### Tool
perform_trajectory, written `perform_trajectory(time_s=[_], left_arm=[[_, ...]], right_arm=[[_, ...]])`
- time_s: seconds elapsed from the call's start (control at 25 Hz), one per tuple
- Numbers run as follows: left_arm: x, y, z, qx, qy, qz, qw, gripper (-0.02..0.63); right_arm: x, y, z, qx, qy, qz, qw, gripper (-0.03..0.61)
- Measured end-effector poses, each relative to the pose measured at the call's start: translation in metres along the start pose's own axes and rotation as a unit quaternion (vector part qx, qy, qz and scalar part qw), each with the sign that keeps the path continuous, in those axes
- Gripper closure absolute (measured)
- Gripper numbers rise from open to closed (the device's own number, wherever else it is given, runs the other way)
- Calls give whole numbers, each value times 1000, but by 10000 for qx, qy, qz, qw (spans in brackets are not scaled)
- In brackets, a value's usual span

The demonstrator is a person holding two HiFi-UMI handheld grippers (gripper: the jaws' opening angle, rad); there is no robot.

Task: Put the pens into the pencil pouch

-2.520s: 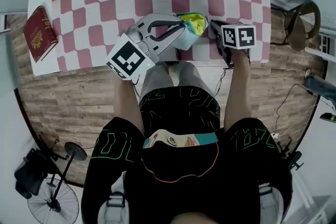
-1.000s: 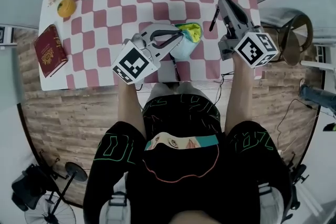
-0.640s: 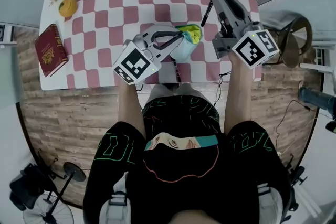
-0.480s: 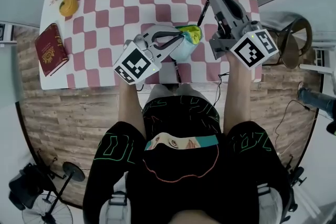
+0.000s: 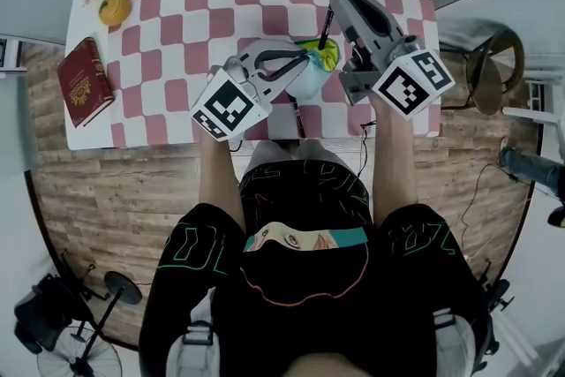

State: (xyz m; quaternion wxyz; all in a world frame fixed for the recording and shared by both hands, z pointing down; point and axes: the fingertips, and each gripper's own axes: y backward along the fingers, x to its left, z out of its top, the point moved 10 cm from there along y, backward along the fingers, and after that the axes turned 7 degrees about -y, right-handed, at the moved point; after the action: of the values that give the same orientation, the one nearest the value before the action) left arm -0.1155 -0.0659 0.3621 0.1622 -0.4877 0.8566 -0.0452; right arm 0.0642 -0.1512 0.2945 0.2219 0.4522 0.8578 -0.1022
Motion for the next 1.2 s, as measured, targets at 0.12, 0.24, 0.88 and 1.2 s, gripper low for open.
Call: perform_trajectory(time_s=[0.12, 0.24, 0.88, 1.2], left_arm=[[1, 1, -1, 1, 1, 63, 10000, 600], [2, 3, -2, -18, 18, 184, 9998, 600], [16, 26, -5, -204, 103, 994, 9948, 600], [15, 33, -8, -108, 81, 1075, 9941, 600]], right_arm=[[-1, -1, -8, 107, -36, 16, 9999, 529], [-3, 0, -14, 228, -30, -9, 9997, 529], [-1, -5, -56, 1652, 457, -15, 9852, 529], [2, -9, -61, 1665, 559, -89, 9844, 529]])
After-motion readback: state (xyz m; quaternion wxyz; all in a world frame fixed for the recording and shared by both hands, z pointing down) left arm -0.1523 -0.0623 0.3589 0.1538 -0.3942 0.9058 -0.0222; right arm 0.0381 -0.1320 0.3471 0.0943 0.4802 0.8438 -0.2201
